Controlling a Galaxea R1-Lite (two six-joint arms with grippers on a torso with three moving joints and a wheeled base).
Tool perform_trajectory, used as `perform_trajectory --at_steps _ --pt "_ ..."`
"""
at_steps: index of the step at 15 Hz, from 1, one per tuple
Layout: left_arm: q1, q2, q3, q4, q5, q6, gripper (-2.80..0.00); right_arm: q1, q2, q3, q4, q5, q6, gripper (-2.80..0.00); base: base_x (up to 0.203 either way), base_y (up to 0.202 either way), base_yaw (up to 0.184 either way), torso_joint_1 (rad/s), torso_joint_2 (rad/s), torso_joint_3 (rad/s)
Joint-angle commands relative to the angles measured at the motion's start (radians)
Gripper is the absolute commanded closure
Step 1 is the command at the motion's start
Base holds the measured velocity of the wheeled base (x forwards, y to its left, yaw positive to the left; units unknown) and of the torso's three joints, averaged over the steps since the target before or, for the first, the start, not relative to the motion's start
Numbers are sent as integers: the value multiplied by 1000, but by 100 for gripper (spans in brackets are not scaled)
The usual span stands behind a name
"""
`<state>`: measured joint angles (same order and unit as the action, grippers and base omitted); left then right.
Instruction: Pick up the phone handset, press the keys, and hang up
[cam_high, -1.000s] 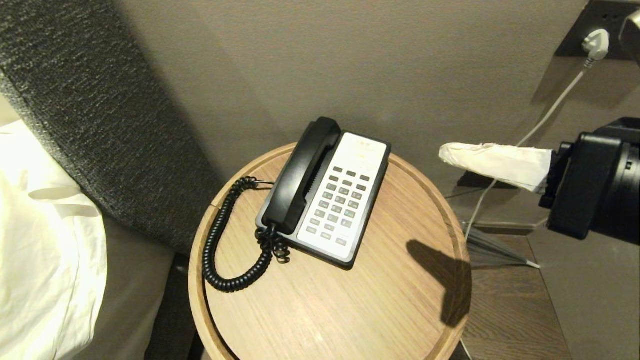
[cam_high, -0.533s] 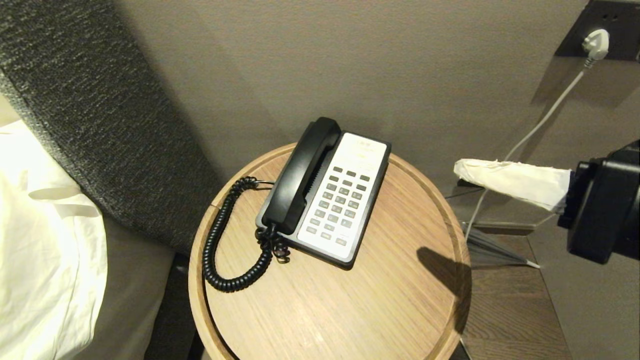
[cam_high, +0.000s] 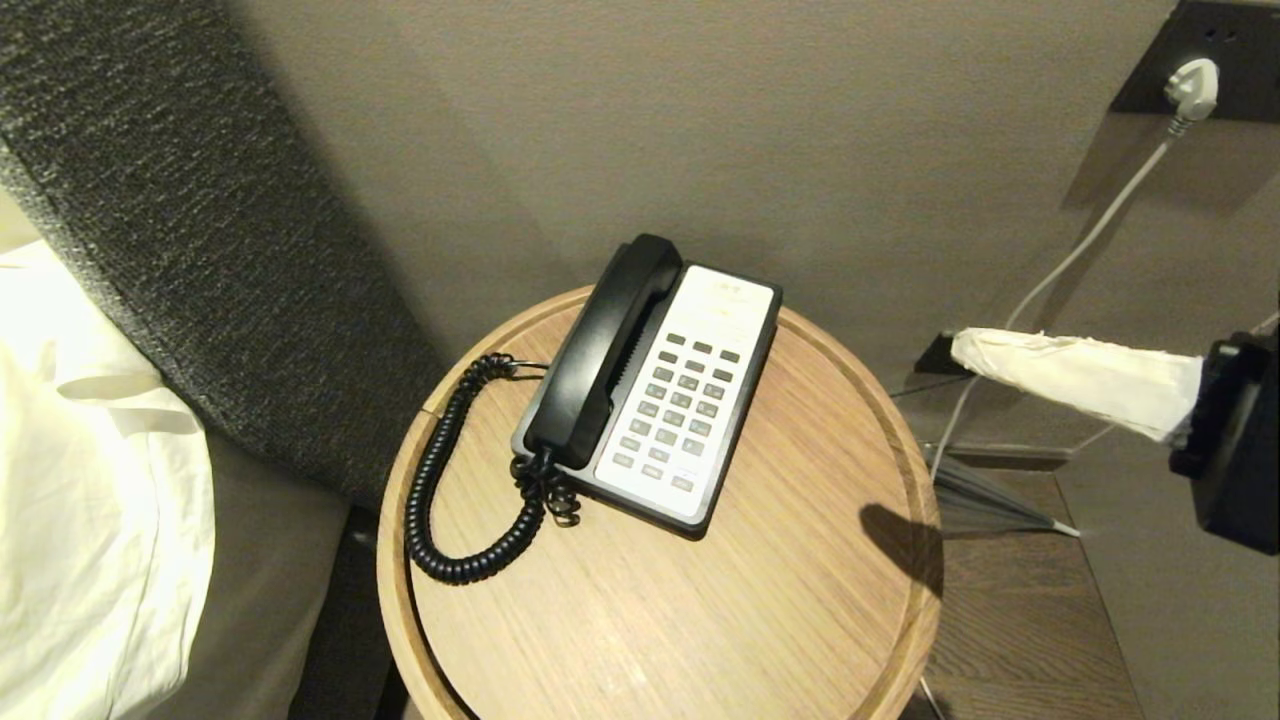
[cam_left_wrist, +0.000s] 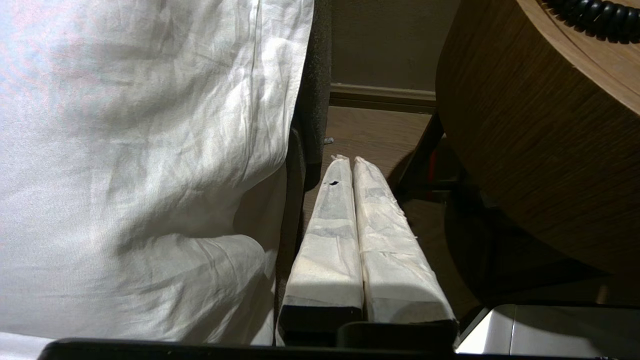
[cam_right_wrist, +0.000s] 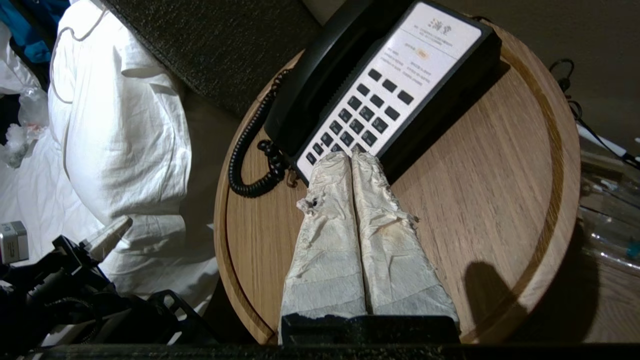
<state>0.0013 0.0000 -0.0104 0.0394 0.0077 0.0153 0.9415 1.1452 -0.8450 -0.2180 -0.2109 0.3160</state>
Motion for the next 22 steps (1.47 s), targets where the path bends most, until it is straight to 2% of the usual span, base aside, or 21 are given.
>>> perform_trajectory --at_steps 1,11,13,14,15,16,18,20,22 --pt "0 -2 1 -1 0 -3 0 0 -34 30 -1 -5 2 0 0 0 0 0 0 0" --pt "0 -2 1 -1 5 -6 0 0 -229 156 17 -110 -2 0 0 0 0 0 0 0" --pt "0 -2 1 -1 5 -6 0 -3 -314 156 83 -146 -3 0 0 0 0 0 0 0" --pt "0 -2 1 -1 5 -6 0 -36 -348 156 122 -151 -1 0 0 0 0 0 0 0" --pt "0 -2 1 -1 5 -6 0 -103 -369 160 145 -138 -1 0 0 0 0 0 0 0" --pt "0 -2 1 -1 5 -6 0 -211 -404 171 164 -104 -3 0 0 0 0 0 0 0" --pt "0 -2 1 -1 5 -6 0 -469 -507 232 194 -13 -10 0 0 0 0 0 0 0" --pt "0 -2 1 -1 5 -6 0 -689 -694 363 207 119 -29 0 0 0 0 0 0 0" --pt "0 -2 1 -1 5 -7 0 -841 -897 541 208 221 -89 0 0 0 0 0 0 0"
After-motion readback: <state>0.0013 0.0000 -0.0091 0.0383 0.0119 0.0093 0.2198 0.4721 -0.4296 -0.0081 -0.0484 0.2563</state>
